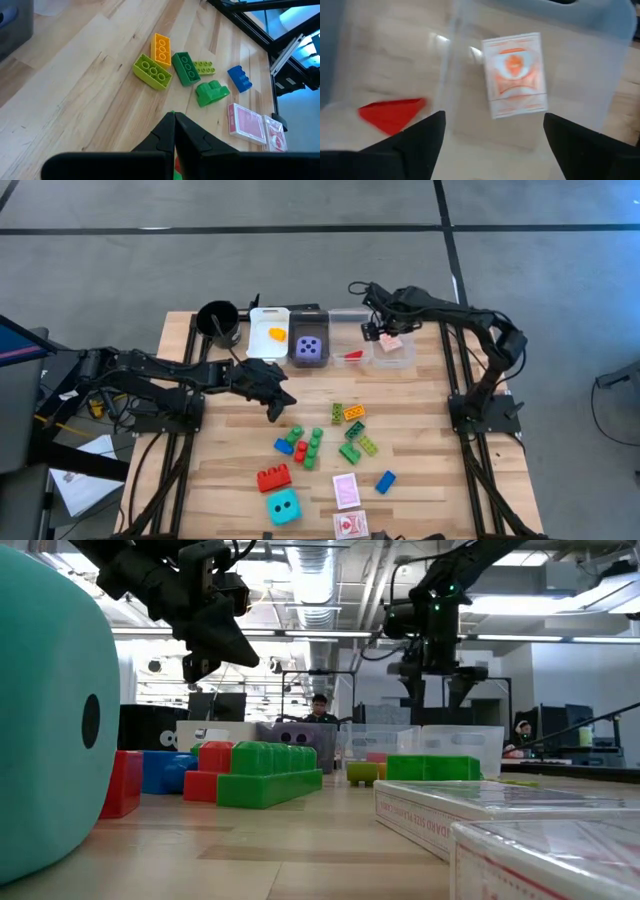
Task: Pick & Place Toys
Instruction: Put the big green 2-stud game piece into the white bin
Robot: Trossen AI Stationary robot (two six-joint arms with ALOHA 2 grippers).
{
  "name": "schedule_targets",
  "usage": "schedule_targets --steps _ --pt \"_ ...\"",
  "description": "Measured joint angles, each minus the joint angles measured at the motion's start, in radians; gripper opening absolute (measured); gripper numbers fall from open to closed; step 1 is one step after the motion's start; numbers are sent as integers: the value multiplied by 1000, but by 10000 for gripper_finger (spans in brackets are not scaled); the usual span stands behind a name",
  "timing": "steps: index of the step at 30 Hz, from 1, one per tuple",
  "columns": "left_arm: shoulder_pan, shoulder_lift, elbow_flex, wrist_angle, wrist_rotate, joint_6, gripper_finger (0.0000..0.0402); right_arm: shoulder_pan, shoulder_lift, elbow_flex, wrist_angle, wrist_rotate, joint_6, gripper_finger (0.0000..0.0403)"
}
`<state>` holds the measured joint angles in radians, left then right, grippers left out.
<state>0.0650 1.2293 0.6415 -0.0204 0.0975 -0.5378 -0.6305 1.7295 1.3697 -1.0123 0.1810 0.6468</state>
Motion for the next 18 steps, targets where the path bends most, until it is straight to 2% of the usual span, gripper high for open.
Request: schedule_targets --steps 8,18 --pt "0 0 0 0 0 1 0 141 -71 1 8 3 33 330" --pt "0 0 0 0 22 1 0 430 -102 2 13 2 297 330"
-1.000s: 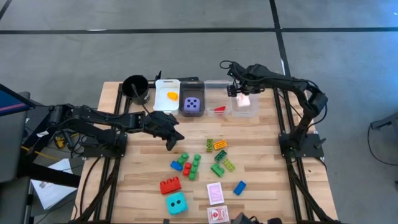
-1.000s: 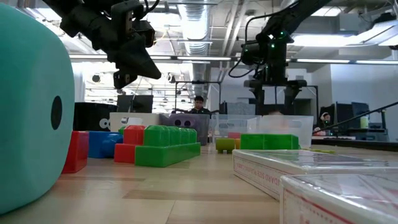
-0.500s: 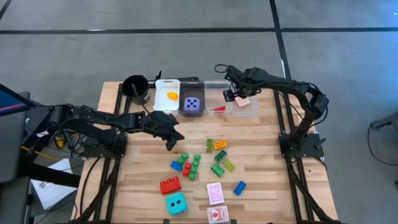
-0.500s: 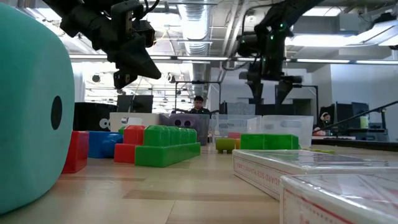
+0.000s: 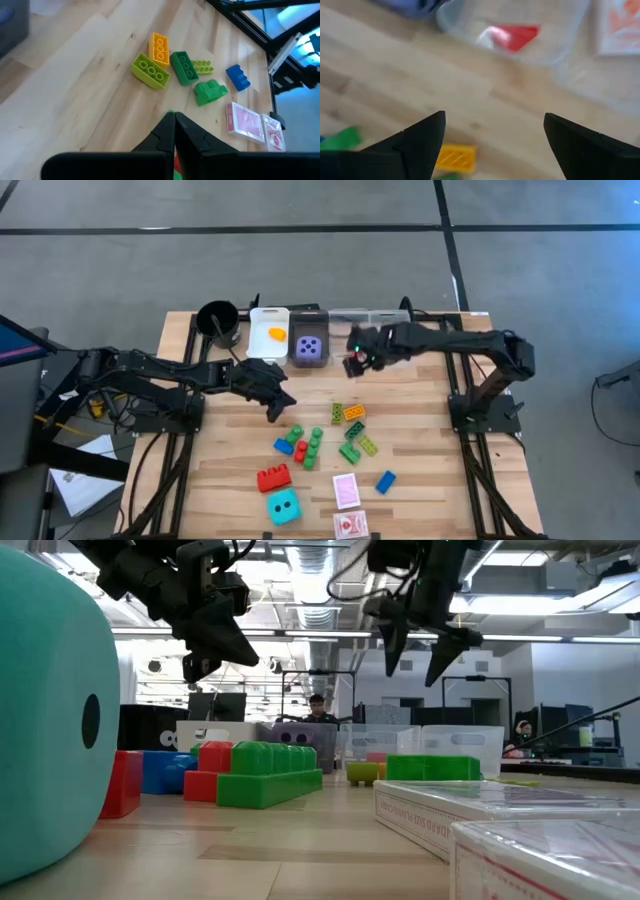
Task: Pick & Place Toys
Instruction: Put the big green 2-stud game piece into the white bin
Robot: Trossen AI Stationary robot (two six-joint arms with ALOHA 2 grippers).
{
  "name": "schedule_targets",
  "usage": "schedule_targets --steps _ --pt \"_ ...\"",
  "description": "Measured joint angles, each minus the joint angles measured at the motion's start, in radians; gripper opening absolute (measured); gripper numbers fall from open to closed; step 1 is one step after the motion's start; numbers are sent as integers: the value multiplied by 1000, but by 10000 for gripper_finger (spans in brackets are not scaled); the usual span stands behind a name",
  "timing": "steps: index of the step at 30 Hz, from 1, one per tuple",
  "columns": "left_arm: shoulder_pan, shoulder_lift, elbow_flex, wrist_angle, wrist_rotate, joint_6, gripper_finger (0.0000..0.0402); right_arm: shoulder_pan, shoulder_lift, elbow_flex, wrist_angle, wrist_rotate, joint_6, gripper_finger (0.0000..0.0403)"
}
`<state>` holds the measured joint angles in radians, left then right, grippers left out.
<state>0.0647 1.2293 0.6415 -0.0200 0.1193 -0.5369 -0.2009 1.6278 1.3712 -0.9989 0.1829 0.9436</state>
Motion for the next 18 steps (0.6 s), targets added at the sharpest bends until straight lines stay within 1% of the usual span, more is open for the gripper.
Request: schedule_targets --steps 4,6,11,15,18 --pt "0 0 0 -1 74 0 0 103 11 0 16 0 108 330" --pt "-7 0 0 -1 92 -1 0 149 9 0 23 0 171 330" --pt "-42 0 0 -1 92 5 0 259 10 0 23 -5 294 330" --pt "-74 0 0 -1 91 6 0 337 10 0 32 -79 360 330" --pt "-104 0 0 -1 91 5 0 394 10 0 56 -100 424 330"
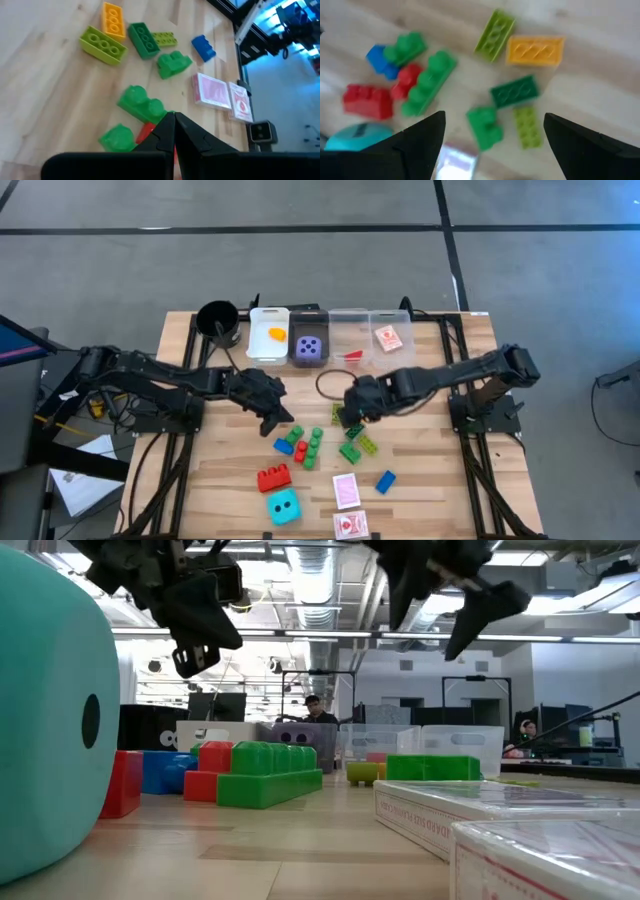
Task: Pick & Place Toys
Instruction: Put the big green 2-stud game piece into the white bin
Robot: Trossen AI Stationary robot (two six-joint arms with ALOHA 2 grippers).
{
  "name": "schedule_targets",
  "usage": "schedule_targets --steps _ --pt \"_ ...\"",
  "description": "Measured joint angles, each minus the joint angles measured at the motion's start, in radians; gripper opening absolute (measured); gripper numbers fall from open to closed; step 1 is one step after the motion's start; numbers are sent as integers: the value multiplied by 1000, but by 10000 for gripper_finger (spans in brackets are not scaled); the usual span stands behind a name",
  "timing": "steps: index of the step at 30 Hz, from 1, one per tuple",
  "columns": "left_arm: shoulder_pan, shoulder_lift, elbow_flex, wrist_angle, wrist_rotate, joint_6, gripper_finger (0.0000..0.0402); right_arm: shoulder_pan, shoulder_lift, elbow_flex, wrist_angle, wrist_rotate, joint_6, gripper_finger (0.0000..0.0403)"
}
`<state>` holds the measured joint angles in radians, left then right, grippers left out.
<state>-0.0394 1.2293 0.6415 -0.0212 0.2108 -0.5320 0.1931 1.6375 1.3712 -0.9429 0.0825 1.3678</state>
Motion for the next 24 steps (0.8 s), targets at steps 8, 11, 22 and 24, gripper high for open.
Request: schedule_targets --steps 8,11,22,24 --pt "-55 0 0 1 0 -22 0 122 0 0 52 -69 122 330" --pt "-58 0 0 9 0 -31 0 167 0 0 91 -86 159 330" --pt "-61 0 0 49 0 -38 0 274 0 0 284 -83 202 330" --pt "-66 0 0 50 0 -76 0 289 5 0 322 -83 204 330"
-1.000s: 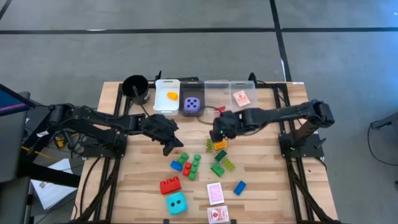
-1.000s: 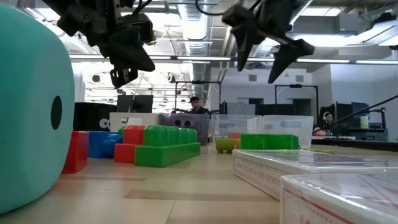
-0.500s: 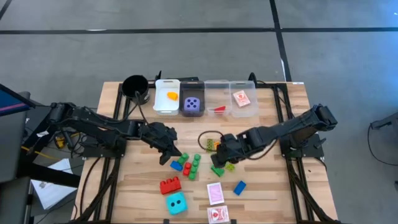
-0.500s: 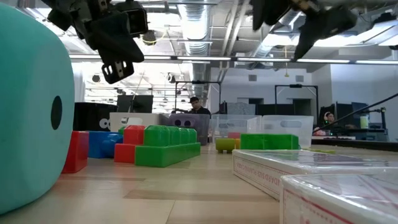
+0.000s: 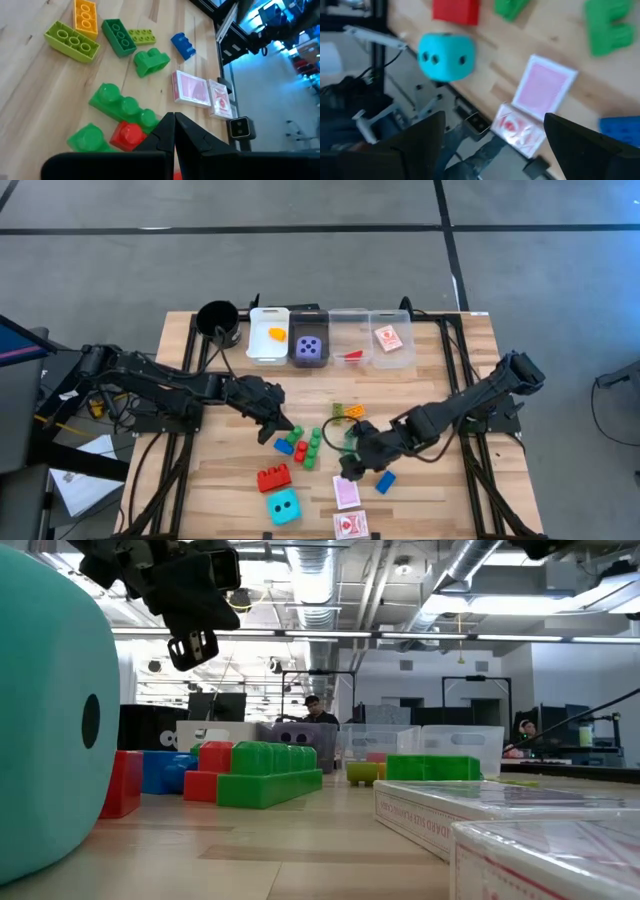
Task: Pick & Place Toys
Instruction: Put the big green 2-stud game piece into the white bin
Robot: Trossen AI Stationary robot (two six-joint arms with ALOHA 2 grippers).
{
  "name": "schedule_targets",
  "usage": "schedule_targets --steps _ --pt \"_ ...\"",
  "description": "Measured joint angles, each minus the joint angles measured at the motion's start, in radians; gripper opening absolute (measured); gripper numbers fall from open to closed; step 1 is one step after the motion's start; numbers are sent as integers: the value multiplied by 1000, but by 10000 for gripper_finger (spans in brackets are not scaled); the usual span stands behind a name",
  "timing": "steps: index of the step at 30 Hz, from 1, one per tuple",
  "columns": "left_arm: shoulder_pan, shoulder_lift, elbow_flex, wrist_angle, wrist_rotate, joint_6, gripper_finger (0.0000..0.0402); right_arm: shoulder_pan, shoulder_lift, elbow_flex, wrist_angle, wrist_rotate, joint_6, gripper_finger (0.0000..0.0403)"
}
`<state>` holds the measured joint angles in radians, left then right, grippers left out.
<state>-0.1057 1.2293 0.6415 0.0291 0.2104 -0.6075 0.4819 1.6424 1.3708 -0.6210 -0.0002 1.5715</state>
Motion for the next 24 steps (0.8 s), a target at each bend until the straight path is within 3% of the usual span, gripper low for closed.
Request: schedule_targets --steps 8,12,18,24 --pt "-48 0 0 18 0 -91 0 61 107 -1 45 0 110 330" --pt "-78 0 0 18 -84 -135 0 98 192 32 38 -25 165 330" --pt "-107 0 0 22 -221 -167 0 121 314 129 28 -31 156 330" --pt "-117 0 1 35 -222 -172 0 101 362 238 -86 -23 45 330"
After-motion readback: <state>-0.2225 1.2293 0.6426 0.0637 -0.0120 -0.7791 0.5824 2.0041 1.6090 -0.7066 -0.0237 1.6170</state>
